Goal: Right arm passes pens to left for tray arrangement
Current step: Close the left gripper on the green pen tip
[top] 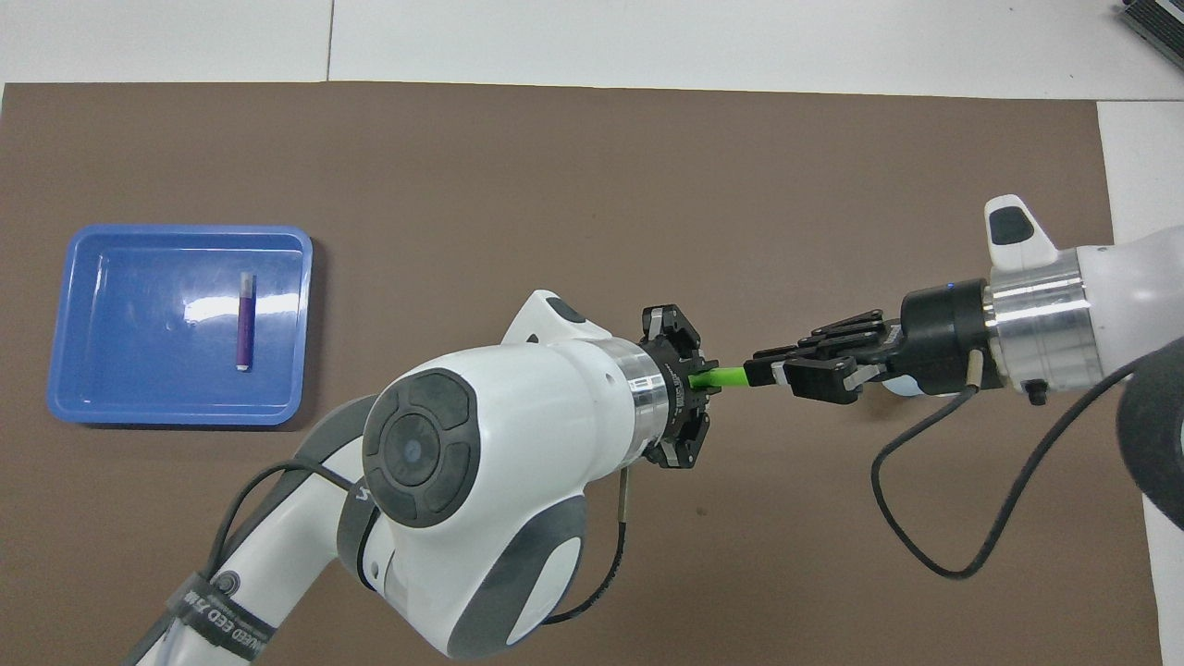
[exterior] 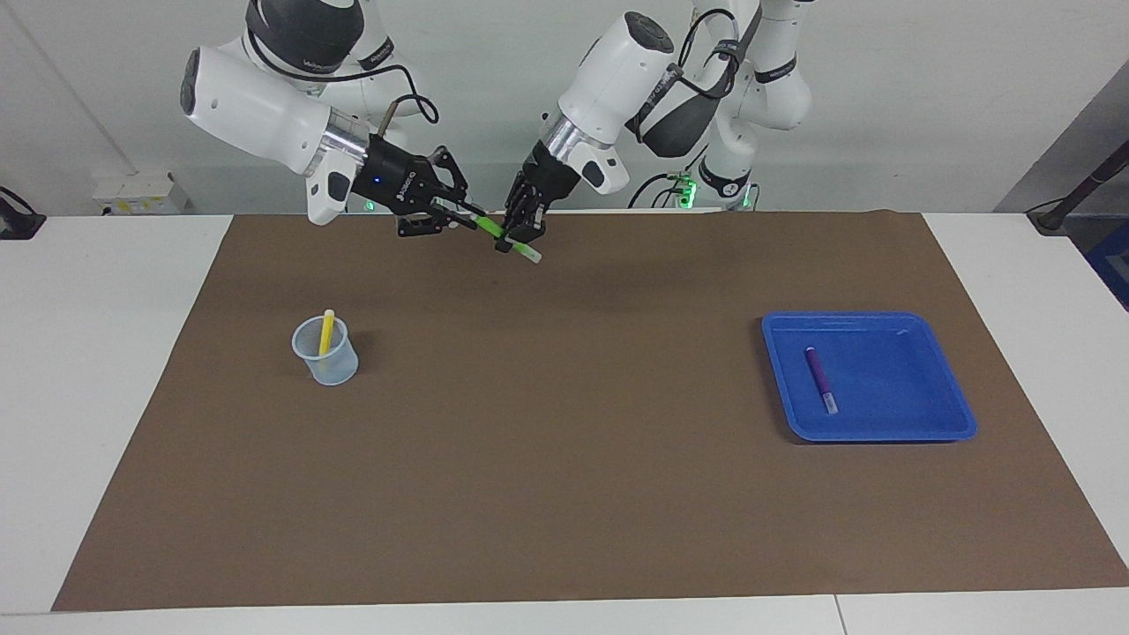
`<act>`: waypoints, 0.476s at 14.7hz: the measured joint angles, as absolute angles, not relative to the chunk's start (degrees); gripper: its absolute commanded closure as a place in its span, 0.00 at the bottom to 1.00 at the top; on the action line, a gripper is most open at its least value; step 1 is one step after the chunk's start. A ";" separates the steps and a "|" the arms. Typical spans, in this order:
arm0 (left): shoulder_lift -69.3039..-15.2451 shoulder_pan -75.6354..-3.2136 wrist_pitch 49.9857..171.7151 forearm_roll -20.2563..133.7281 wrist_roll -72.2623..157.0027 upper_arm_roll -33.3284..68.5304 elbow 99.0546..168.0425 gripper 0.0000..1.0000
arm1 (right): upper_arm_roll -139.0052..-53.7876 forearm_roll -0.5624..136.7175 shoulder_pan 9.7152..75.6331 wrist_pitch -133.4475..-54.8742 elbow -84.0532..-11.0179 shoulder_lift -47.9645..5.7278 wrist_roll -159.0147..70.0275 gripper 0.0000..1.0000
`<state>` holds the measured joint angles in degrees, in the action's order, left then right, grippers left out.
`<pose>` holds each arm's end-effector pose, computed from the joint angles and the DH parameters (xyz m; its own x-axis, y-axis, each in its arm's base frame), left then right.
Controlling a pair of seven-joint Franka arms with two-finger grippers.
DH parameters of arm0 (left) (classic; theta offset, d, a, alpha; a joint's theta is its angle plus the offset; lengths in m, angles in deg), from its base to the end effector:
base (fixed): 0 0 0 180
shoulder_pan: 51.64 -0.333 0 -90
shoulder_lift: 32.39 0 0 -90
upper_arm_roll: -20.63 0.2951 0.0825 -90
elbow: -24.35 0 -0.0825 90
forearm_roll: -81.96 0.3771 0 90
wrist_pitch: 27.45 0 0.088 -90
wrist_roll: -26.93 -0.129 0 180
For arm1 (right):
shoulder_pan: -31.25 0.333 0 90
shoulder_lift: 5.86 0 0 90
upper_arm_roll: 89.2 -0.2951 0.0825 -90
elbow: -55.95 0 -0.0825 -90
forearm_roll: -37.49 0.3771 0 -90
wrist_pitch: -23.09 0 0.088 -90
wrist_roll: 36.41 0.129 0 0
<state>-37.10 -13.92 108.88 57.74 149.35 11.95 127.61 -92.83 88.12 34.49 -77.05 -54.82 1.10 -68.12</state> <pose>0.4287 -0.4616 0.5136 0.0455 0.8275 -0.5597 0.9906 0.0349 0.1321 0.5072 0.1492 0.5305 0.9001 0.3294 0.2851 0.4302 -0.5694 -0.7005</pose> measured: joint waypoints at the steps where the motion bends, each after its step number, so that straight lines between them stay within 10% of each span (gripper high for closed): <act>1: -37.10 -13.91 108.88 58.09 149.35 11.92 127.59 1.00 | -92.83 88.12 34.50 -77.05 -54.84 1.10 -68.12 1.00; 7: -37.09 -13.89 108.63 59.76 149.35 11.83 127.39 1.00 | -92.83 88.12 34.57 -77.05 -54.91 1.10 -68.14 1.00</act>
<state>-37.09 -13.89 108.63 59.76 149.35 11.83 127.39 -92.83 88.12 34.57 -77.05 -54.91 1.10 -68.14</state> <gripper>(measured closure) 0.815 0.806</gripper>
